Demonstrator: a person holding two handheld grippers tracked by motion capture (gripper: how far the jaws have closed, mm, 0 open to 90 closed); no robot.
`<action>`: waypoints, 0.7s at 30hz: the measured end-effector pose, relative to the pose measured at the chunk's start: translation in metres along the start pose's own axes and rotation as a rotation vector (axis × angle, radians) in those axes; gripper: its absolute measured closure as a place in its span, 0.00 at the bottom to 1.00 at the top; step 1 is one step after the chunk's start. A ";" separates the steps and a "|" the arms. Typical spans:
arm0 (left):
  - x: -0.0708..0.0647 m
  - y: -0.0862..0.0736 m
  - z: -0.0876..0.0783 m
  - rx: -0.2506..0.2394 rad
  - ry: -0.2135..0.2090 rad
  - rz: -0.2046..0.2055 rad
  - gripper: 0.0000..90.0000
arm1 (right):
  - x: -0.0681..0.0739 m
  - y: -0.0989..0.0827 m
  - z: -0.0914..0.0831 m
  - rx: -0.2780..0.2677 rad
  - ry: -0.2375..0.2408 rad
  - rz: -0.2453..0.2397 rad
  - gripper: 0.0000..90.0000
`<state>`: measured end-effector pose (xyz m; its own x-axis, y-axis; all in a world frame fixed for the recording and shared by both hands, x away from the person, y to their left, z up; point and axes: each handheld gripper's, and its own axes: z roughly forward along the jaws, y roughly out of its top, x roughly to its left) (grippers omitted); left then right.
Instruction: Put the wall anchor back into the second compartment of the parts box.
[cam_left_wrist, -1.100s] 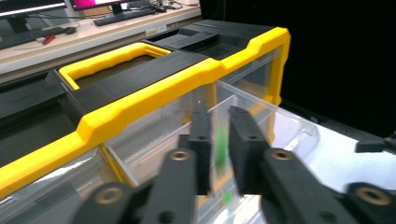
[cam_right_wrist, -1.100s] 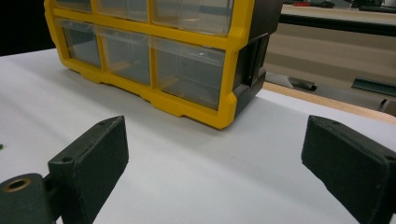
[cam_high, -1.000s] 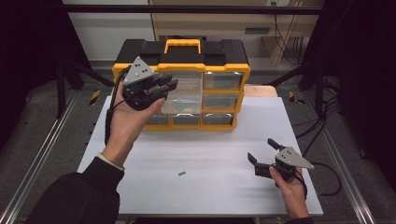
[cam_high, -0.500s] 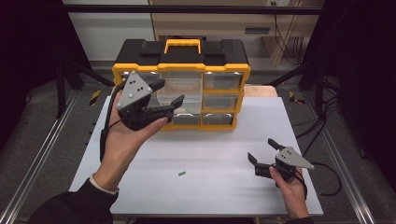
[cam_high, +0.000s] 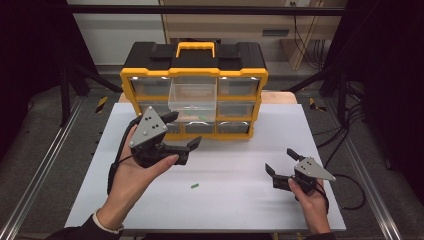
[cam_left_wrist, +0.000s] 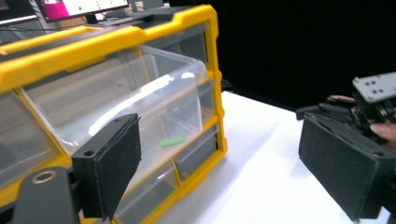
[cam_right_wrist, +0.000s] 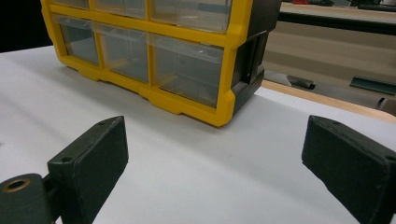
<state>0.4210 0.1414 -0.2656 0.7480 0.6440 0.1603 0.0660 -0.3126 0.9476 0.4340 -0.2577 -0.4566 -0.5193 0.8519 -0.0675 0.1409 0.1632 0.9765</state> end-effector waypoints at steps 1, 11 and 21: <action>-0.001 -0.002 0.001 0.005 -0.008 0.000 0.14 | 0.000 0.000 0.000 0.002 0.001 0.002 0.08; -0.013 -0.025 0.011 0.096 -0.040 0.020 0.11 | 0.000 0.000 0.000 0.001 0.001 -0.003 0.08; -0.016 -0.052 0.024 0.191 -0.078 0.018 0.11 | 0.001 0.000 0.000 0.002 0.000 -0.004 0.08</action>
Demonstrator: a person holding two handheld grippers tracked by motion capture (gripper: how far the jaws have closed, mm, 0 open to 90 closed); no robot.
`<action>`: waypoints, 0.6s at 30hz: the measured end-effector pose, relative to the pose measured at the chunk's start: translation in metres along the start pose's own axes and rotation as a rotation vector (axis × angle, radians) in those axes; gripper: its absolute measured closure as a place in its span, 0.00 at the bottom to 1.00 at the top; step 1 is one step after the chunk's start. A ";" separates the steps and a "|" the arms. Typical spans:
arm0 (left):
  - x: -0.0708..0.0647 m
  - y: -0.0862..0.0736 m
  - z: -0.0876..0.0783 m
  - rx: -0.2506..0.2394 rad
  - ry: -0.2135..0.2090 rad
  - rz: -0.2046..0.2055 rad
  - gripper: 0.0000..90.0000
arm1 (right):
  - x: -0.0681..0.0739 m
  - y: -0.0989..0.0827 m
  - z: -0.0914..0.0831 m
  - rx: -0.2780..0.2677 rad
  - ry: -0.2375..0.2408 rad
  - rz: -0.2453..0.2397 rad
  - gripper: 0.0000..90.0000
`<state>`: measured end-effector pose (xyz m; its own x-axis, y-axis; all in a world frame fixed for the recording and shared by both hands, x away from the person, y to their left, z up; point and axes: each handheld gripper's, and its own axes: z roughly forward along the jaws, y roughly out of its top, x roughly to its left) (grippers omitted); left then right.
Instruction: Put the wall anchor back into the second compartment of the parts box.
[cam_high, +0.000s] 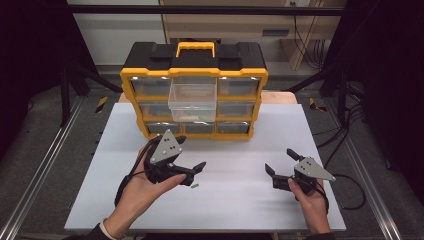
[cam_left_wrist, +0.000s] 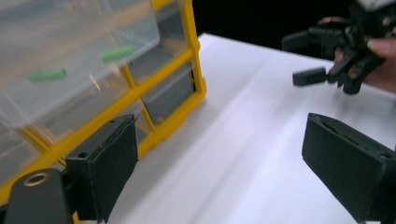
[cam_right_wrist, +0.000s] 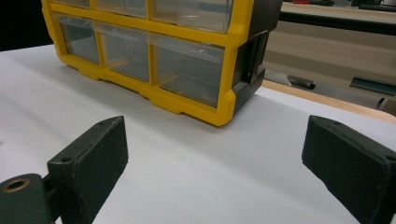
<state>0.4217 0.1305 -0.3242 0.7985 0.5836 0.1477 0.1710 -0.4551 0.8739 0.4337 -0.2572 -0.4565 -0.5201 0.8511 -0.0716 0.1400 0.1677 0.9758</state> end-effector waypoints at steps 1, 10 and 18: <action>0.000 -0.003 0.002 0.009 0.000 0.000 0.11 | 0.000 0.000 0.000 0.000 0.000 0.000 0.08; 0.004 -0.023 0.015 0.087 -0.023 -0.009 0.11 | 0.000 0.000 0.000 -0.005 -0.001 0.000 0.08; 0.002 -0.040 0.030 0.174 -0.075 -0.014 0.10 | 0.000 0.000 0.000 0.003 0.001 -0.002 0.08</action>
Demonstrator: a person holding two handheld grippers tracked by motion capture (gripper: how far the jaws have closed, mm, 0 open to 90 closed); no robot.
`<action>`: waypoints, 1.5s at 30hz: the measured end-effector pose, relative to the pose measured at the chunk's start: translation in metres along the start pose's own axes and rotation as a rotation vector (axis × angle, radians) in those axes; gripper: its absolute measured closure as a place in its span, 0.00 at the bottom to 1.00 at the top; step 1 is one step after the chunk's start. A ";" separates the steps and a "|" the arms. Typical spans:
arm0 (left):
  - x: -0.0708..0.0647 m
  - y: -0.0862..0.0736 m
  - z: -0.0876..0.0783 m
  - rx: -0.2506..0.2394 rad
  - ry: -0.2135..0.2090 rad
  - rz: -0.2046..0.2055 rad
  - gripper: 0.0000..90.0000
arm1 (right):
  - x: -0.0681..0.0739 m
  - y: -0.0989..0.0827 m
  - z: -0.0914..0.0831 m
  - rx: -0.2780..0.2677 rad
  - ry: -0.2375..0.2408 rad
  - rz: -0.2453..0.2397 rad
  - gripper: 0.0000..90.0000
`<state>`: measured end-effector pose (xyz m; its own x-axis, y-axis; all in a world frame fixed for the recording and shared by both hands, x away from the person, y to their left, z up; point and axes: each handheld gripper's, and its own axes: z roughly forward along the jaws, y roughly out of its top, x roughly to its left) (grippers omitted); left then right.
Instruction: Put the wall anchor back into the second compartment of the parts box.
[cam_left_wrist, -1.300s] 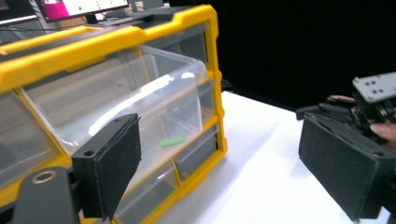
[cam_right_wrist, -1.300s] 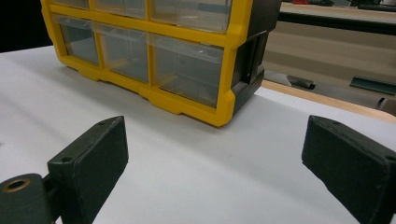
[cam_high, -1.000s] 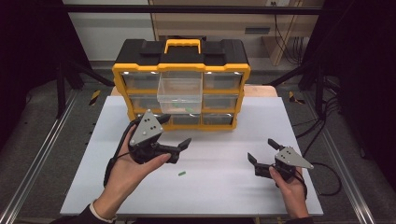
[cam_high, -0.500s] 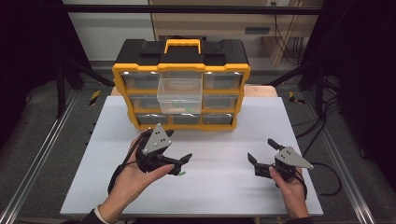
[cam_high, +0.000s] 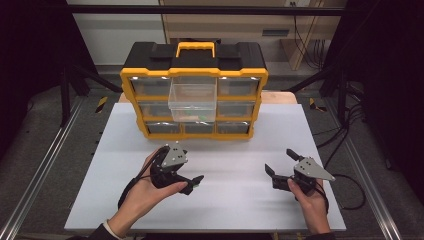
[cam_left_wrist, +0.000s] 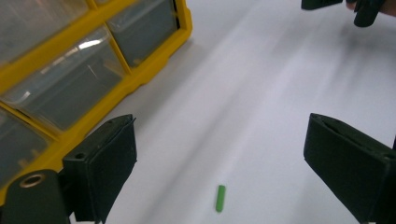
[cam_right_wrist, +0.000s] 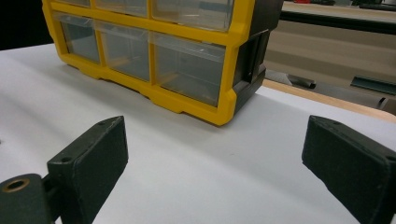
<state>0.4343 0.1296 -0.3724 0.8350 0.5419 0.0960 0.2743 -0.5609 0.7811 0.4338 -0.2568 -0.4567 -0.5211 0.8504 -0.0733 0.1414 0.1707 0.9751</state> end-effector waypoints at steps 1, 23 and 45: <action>0.001 -0.002 0.003 0.012 -0.004 0.004 0.10 | 0.000 0.000 0.000 0.000 0.000 0.001 0.08; 0.005 -0.021 0.025 0.139 -0.050 0.002 0.08 | 0.000 0.000 -0.001 0.006 0.001 0.005 0.08; 0.011 -0.033 0.048 0.237 -0.062 -0.007 0.16 | 0.001 -0.001 0.001 0.014 0.004 0.012 0.07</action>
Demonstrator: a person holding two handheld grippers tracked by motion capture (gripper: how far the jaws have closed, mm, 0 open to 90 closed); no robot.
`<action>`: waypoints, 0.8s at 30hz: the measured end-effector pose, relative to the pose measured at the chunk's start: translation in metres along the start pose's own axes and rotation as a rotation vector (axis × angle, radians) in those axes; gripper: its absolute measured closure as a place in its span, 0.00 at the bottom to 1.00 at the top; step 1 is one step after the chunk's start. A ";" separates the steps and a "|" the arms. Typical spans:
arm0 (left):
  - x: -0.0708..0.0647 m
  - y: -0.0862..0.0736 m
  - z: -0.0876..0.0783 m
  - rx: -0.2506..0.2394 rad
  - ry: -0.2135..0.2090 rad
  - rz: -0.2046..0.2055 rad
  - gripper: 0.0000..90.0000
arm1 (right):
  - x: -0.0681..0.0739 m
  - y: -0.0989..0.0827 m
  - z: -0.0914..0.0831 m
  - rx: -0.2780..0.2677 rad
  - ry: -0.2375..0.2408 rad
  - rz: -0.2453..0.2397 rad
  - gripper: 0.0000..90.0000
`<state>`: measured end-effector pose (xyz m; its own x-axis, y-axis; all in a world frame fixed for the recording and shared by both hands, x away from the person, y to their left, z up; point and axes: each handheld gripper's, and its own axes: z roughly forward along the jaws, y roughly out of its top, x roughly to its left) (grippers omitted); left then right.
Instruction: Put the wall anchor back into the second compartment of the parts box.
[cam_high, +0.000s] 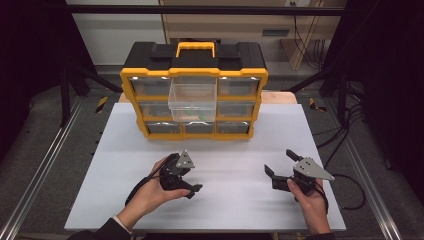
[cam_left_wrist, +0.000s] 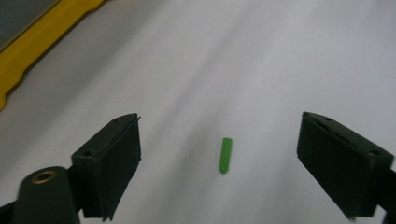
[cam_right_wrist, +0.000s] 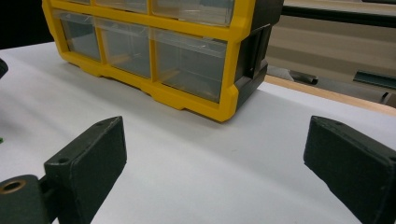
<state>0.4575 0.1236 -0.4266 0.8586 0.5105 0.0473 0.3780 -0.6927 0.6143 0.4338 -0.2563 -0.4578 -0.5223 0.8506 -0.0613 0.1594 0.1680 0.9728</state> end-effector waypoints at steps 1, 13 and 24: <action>0.000 0.000 0.001 0.011 0.001 0.004 0.17 | 0.000 0.000 0.000 0.001 0.000 0.001 0.07; -0.003 -0.004 0.012 0.045 -0.032 0.036 0.41 | 0.000 0.000 0.000 0.006 0.001 0.000 0.07; -0.001 -0.008 0.013 0.057 -0.035 0.028 0.62 | 0.001 0.000 0.001 0.010 0.002 -0.004 0.07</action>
<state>0.4584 0.1219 -0.4416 0.8802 0.4733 0.0352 0.3724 -0.7348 0.5670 0.4339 -0.2549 -0.4582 -0.5241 0.8492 -0.0646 0.1656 0.1760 0.9704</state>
